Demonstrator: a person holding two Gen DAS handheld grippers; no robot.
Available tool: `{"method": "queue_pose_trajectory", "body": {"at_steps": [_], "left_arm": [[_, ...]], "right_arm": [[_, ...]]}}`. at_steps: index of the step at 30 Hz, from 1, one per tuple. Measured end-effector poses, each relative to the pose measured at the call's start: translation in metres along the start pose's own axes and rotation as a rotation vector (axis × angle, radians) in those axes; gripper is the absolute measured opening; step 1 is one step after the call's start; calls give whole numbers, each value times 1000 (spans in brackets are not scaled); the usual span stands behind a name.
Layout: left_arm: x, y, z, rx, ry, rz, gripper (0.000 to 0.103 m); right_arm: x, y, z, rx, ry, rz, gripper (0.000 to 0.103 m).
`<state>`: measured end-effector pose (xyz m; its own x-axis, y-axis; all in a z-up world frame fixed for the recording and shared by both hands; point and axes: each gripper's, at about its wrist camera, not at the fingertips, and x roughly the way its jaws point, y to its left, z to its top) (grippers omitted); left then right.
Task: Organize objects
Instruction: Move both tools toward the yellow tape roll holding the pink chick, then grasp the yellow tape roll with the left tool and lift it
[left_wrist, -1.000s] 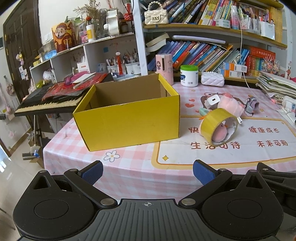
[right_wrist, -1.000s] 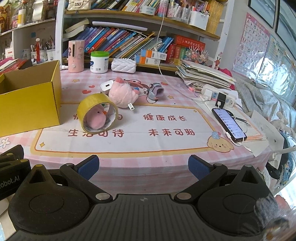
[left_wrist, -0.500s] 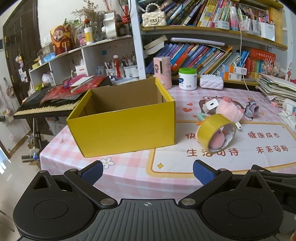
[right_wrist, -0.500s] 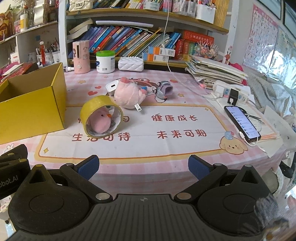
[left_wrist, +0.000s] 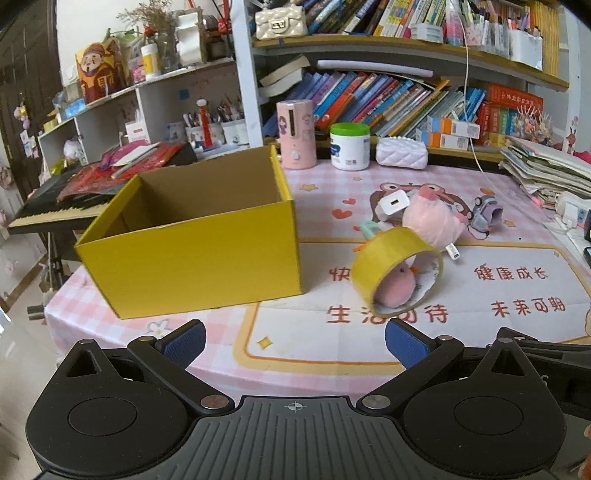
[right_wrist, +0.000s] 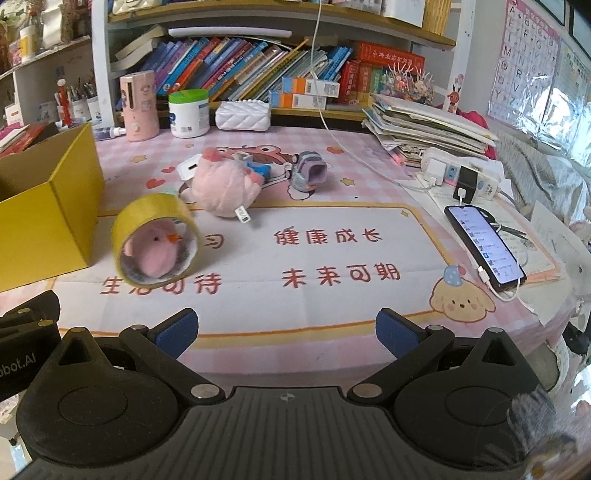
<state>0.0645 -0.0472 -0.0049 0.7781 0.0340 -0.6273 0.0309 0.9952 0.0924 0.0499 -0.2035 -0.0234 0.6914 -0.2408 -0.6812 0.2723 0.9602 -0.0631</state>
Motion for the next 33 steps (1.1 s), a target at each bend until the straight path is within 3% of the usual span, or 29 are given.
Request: {"method": "queue_pose_trajectory", "body": {"at_steps": [21,33], "left_arm": [[46,-66,34,-33,62,4,103],[80,-81,43,-121,152,-68,103]], "right_arm": [[66,-51,49,-47,4,26,103],[96,-71,72,-65,-28,73,103]]}}
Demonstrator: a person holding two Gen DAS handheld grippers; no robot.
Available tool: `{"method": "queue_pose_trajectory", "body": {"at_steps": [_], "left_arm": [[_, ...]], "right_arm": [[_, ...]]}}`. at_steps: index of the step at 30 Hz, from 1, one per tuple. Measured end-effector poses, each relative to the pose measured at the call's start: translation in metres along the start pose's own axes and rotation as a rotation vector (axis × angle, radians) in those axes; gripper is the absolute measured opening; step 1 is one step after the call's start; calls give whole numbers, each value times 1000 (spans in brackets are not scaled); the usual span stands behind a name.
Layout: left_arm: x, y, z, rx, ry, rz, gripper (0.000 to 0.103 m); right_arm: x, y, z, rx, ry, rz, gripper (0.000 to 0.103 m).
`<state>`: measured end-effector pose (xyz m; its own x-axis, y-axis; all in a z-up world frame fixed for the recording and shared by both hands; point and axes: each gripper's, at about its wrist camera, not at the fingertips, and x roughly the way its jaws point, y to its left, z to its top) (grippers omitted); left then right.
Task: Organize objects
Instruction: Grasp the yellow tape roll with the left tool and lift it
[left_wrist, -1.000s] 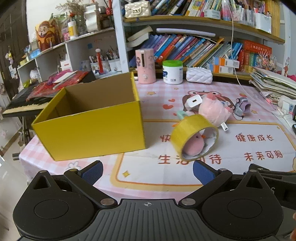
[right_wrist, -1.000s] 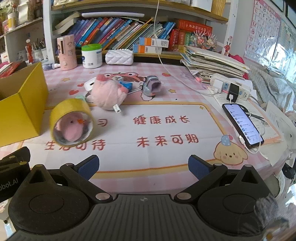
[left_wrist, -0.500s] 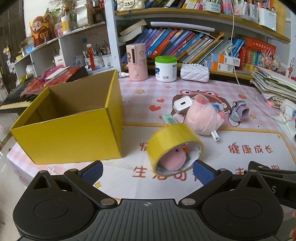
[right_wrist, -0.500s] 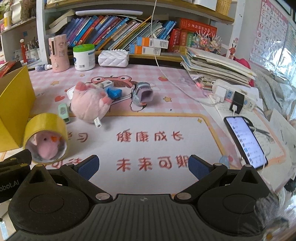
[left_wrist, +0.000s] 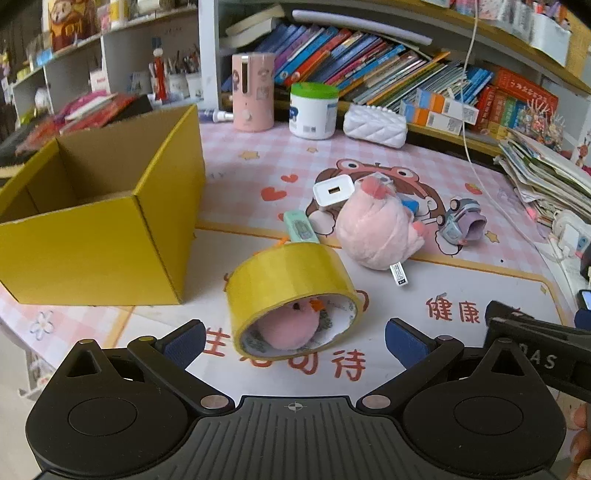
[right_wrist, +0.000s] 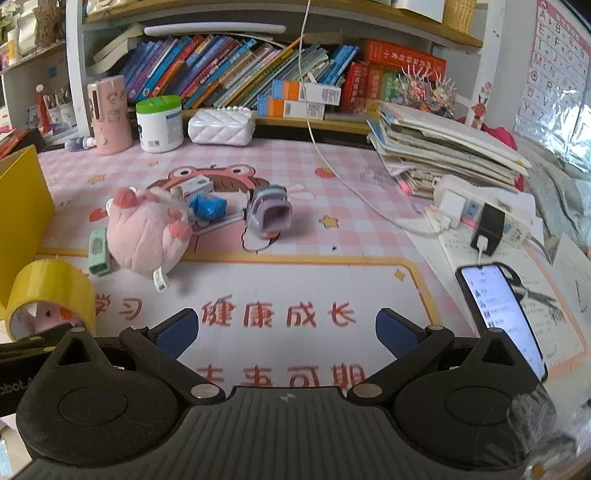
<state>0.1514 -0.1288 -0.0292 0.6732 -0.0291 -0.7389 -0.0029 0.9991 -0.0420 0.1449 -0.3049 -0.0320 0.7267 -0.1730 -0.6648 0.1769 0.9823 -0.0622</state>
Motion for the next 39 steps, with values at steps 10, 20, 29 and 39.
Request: {"method": "queue_pose_trajectory", "body": {"at_steps": [10,20,29,39], "left_arm": [[26,-4,10,-30,27,-7,101],[44,-2,19,-37,37,41,91],[35,1,14,-46,62,-23,90],[14,5,1,-41,40,-48,90]], "right_arm": [[14,-7,14,-14,-19,123,85],[28,-2,20,-42,3,169,80],[28,1,19,-39,13,189,80],[21,4,13,-28,17,202,80]]}}
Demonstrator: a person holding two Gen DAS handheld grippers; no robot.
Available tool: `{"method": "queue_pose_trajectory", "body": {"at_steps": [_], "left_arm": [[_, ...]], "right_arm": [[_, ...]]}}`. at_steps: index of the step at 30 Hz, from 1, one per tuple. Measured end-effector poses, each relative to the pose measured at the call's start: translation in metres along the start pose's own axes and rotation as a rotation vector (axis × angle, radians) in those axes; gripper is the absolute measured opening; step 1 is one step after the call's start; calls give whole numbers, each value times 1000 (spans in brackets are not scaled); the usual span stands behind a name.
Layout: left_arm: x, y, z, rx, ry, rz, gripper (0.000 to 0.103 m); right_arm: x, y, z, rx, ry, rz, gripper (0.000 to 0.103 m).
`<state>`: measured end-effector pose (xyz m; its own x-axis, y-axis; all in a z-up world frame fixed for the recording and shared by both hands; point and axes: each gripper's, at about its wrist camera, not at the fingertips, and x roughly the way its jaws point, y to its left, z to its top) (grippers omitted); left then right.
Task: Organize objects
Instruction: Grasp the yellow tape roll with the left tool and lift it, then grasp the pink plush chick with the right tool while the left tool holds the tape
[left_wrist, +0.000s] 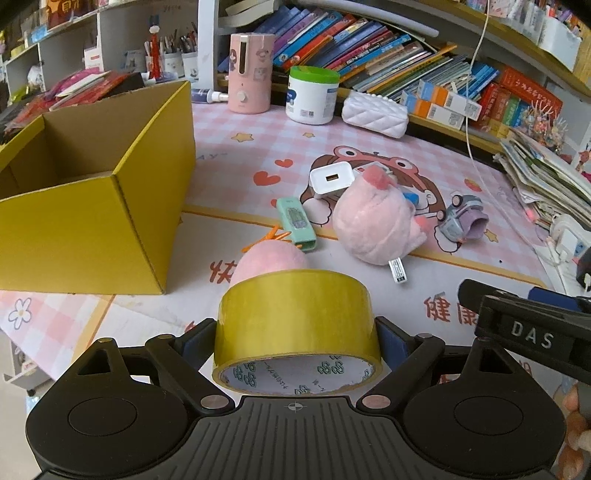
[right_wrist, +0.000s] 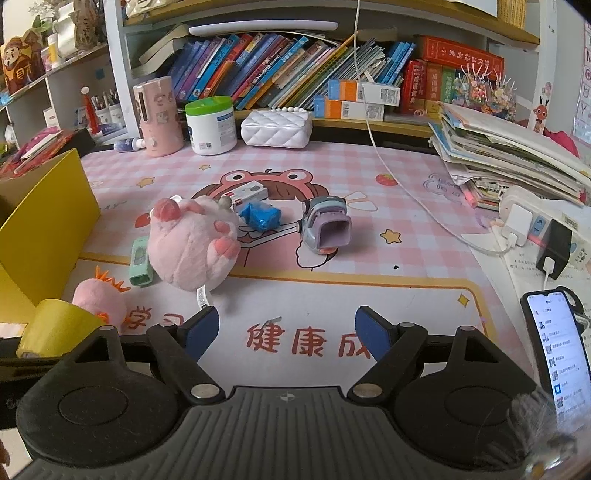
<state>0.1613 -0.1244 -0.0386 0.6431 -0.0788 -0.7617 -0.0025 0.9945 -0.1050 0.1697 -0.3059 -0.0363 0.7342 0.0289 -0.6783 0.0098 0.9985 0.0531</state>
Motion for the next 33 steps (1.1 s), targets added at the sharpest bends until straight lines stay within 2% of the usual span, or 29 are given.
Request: {"method": "queue_pose_trajectory", "body": {"at_steps": [6,14,23,27,29,33], "left_arm": [[-13,9,-7,-15,-15,3,90],[-32,41,-17,-81,-34,37,90],[-47,82,-33,-193,-21,158,90],[-54,97,-40,-237,-15,204,90],[-57,103,-43,-255,-18,222,90],[-65,114,-48,-283,-29,251,90]], "right_arm": [[-4,11,0,-12,-7,32,80],[4,47,9,-66,7,149,80],[19,100,8,-144,69,293,80],[37,118,6,-188,121,294,79],[45,124,5,-206,144,292,73],[56,133,1,-237,174,280,68]]}}
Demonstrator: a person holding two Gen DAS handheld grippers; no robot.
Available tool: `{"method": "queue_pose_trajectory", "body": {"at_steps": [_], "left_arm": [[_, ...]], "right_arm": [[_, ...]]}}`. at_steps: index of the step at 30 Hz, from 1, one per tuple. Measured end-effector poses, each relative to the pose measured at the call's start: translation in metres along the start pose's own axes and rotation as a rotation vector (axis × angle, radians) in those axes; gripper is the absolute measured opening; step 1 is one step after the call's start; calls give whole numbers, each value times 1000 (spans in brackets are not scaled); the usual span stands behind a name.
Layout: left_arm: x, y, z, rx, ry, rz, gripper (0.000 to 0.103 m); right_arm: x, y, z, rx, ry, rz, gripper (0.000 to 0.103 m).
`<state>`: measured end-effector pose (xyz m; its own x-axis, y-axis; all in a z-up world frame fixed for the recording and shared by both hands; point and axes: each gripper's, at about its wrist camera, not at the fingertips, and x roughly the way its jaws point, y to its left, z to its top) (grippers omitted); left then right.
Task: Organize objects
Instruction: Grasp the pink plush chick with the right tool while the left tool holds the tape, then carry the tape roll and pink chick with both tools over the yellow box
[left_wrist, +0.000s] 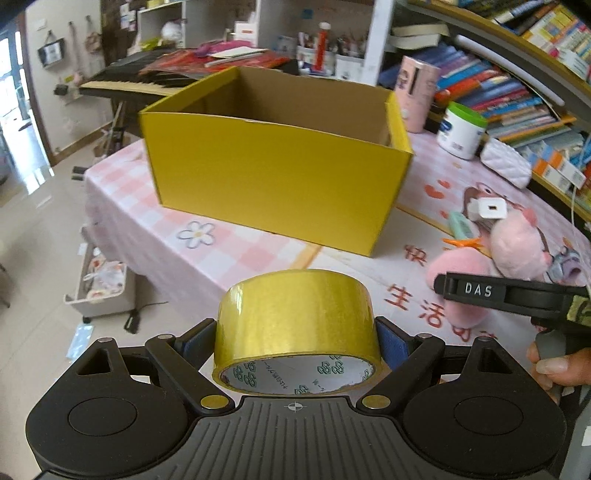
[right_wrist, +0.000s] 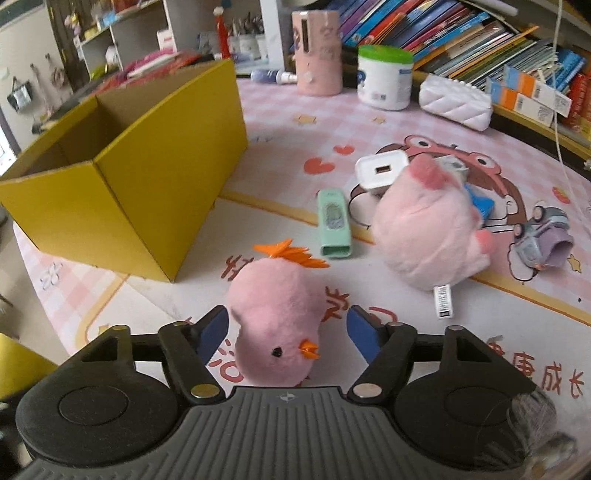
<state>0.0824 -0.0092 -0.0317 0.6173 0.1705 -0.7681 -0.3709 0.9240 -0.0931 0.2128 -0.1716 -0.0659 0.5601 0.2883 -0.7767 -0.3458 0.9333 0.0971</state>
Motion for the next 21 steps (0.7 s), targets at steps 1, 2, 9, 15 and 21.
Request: {"method": "queue_pose_trajectory", "body": {"at_steps": [1,2,9,15,21], "left_arm": [[-1,3,0,-5,-3,6,90],[-1,4,1,-8,-4,11,90],[-4,12,0,-7,-11,26,90],[-5,18,5,-6,-36,12,90],[-6,28,16,46,-64,-31,90]], "right_arm": [[2,1,-1,-3,6,-1,66],[5,2,-2,-8,15,-3,63],[8,13,-5,-61,1,-60,41],[-9,17,-7,-36,-27,-74,41],[-42,37,-10,10,-81,-94,41]]}}
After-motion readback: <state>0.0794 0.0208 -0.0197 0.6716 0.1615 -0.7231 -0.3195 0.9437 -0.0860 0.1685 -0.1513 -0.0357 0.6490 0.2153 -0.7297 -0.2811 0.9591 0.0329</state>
